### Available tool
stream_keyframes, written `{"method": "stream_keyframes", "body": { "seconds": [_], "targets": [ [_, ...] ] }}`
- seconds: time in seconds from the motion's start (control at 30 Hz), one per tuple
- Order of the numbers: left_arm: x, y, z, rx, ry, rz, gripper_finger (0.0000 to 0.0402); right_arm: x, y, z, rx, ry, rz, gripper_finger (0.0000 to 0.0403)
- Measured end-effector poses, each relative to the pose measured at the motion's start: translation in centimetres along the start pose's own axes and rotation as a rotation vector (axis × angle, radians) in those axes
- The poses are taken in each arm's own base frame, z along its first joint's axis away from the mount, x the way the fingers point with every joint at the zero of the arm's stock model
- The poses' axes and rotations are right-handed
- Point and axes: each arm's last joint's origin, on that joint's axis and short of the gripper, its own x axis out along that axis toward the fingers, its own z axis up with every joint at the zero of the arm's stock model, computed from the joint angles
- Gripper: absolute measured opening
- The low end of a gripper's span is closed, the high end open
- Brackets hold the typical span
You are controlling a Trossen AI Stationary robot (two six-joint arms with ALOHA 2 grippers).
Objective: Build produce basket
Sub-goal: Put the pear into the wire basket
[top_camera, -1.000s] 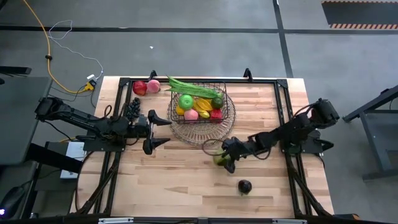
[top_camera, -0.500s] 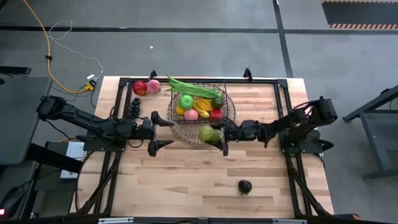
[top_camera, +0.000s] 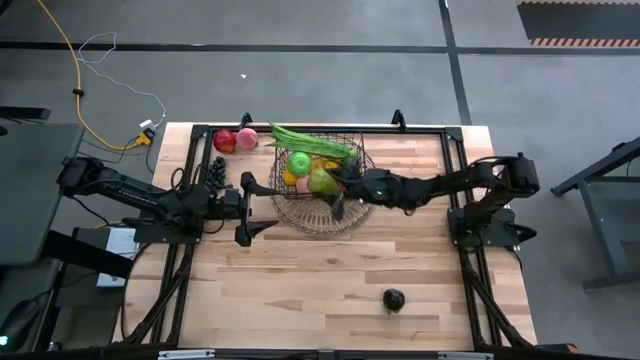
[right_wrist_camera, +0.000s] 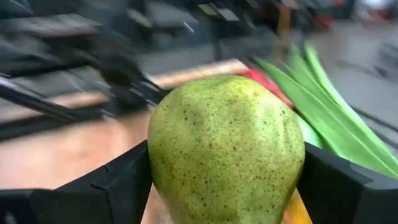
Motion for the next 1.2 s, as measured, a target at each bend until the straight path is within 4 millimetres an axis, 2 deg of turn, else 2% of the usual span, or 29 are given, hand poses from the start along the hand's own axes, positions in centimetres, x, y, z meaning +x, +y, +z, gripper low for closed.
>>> {"method": "stream_keyframes", "body": {
  "seconds": [0.27,0.47,0.67,0.83,1.07,1.2],
  "targets": [
    [0.1,0.5,-0.2,-0.05,0.02,0.027,0.0369,2.6,-2.5,-1.3,0.092,0.079,-0.189,0.0316],
    [0.1,0.6,-0.2,-0.064,0.023,0.032,0.0369,2.7,-4.3,-1.9,0.225,0.147,-0.259,0.0317],
    [0.1,0.6,-0.3,-0.066,0.026,0.033,0.0369,2.8,-4.5,-1.7,0.255,0.121,-0.262,0.0317],
    [0.1,0.6,-0.3,-0.063,0.026,0.035,0.0369,2.8,-4.0,-1.8,0.165,0.142,-0.23,0.0317],
    [0.1,0.6,-0.3,-0.063,0.026,0.035,0.0369,2.7,-4.0,-1.8,0.135,0.153,-0.233,0.0317],
    [0.1,0.6,-0.3,-0.063,0.026,0.035,0.0369,2.7,-4.1,-1.8,0.121,0.145,-0.272,0.0342]
  ]
}}
